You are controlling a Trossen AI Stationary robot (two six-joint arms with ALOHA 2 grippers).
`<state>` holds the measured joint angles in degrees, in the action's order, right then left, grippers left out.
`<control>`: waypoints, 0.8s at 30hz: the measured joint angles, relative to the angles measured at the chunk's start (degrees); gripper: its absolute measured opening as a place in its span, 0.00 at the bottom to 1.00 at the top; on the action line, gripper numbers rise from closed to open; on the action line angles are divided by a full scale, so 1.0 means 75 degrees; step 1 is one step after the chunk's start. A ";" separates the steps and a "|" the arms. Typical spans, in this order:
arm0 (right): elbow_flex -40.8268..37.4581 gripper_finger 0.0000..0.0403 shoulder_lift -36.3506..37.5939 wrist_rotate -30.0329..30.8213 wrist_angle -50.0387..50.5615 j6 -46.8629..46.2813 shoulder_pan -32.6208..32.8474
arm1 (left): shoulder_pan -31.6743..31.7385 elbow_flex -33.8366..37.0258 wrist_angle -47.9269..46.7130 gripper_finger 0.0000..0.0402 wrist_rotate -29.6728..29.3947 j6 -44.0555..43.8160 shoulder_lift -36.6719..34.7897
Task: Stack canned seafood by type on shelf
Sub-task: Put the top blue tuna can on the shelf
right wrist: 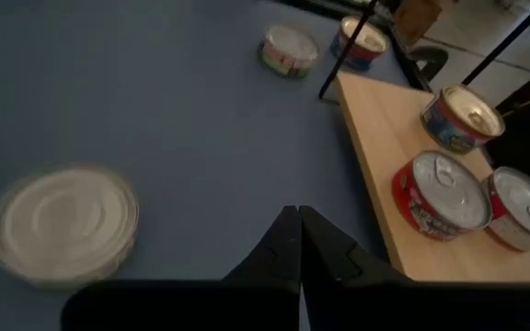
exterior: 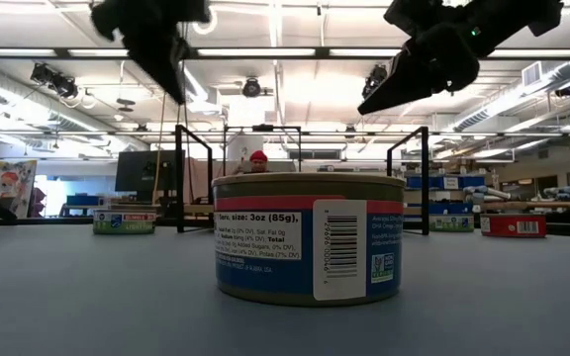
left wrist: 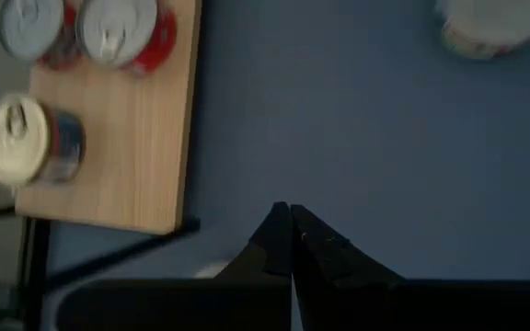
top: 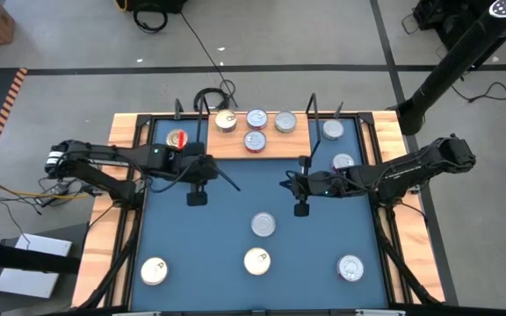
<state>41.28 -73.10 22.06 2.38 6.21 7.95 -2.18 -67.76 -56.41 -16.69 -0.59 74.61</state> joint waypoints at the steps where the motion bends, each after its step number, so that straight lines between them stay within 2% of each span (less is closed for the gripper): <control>1: 0.0002 0.02 0.0003 -0.0035 -0.0048 -0.0004 -0.0033 | 0.0057 0.0153 0.0018 0.00 0.0004 0.0002 -0.0064; 14: -0.0301 0.02 0.0003 -0.0311 -0.0001 -0.0287 -0.0094 | 0.1008 0.2045 0.0328 0.00 0.0195 -0.0156 -0.1821; 18: -0.0350 0.02 0.0003 -0.0311 -0.0017 -0.0288 -0.0094 | 0.1583 0.2534 0.0217 0.00 0.0308 0.0127 -0.2150; 24: -0.0350 0.02 0.0003 -0.0311 -0.0017 -0.0301 -0.0094 | 0.2782 0.3011 0.0098 0.00 0.0579 0.0747 -0.2158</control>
<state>38.65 -73.08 19.73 2.26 3.95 7.25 18.69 -45.17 -55.67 -12.35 5.01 58.42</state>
